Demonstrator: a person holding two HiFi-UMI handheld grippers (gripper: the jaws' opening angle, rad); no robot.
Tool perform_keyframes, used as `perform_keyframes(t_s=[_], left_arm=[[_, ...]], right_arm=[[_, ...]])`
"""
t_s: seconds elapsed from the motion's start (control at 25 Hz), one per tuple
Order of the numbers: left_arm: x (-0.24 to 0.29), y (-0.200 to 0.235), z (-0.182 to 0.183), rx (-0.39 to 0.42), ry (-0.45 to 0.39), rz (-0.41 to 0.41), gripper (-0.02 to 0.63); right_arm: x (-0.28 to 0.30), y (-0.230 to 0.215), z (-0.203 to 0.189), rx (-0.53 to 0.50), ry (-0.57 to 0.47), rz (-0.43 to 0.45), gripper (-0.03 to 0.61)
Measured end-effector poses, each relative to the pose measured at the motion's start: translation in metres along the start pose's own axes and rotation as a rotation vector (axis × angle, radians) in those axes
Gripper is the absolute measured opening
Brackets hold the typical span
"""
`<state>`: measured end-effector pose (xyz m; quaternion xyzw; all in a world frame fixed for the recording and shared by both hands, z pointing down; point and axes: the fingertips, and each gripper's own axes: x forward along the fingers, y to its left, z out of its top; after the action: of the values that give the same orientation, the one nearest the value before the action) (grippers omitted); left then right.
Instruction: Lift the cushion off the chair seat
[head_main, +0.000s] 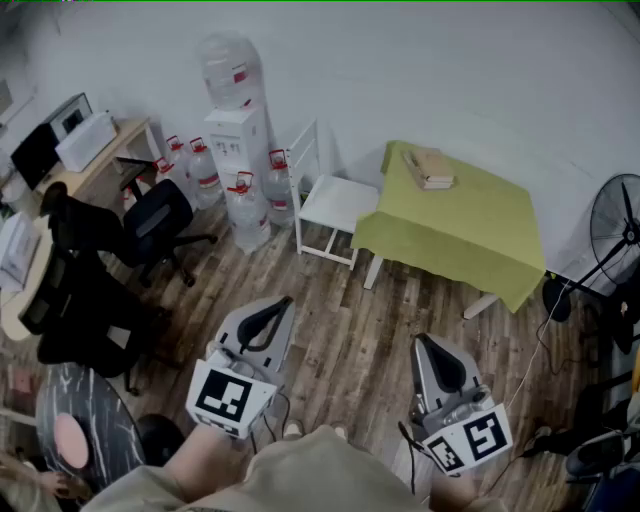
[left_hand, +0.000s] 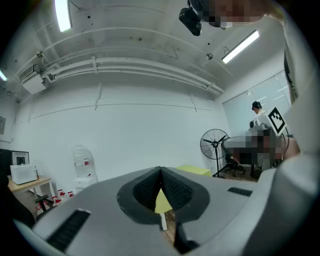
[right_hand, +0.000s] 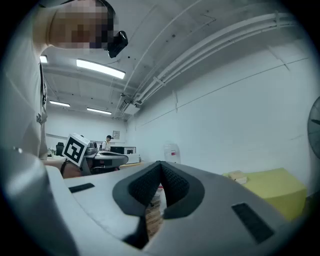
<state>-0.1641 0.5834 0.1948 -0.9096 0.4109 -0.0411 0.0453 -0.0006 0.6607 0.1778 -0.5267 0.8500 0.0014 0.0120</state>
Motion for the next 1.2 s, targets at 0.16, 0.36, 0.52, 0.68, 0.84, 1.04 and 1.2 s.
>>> perform_keyframes(t_s=[0.16, 0.36, 0.52, 0.68, 0.84, 1.04, 1.2], left_arm=[[-0.001, -0.010, -0.002, -0.002, 0.002, 0.005, 0.018], [0.002, -0.025, -0.001, 0.000, 0.011, 0.014, 0.018], [0.007, -0.038, 0.001, 0.005, 0.016, 0.028, 0.018], [0.009, -0.050, 0.004, -0.004, -0.004, 0.062, 0.018], [0.005, -0.061, 0.006, -0.014, -0.041, 0.105, 0.018], [0.001, -0.058, 0.009, -0.052, -0.088, 0.158, 0.182], [0.001, -0.054, 0.004, -0.066, -0.094, 0.164, 0.225]], right_arm=[[-0.009, -0.004, -0.003, 0.002, 0.000, 0.003, 0.021], [-0.020, -0.017, -0.002, 0.004, -0.006, 0.009, 0.021], [-0.030, -0.029, -0.003, 0.009, -0.004, 0.018, 0.021], [-0.042, -0.041, -0.008, 0.012, -0.003, 0.033, 0.021], [-0.053, -0.055, -0.010, 0.000, -0.017, 0.019, 0.021], [-0.062, -0.077, -0.005, 0.036, -0.072, -0.068, 0.236], [-0.057, -0.083, -0.008, 0.027, -0.073, -0.071, 0.259]])
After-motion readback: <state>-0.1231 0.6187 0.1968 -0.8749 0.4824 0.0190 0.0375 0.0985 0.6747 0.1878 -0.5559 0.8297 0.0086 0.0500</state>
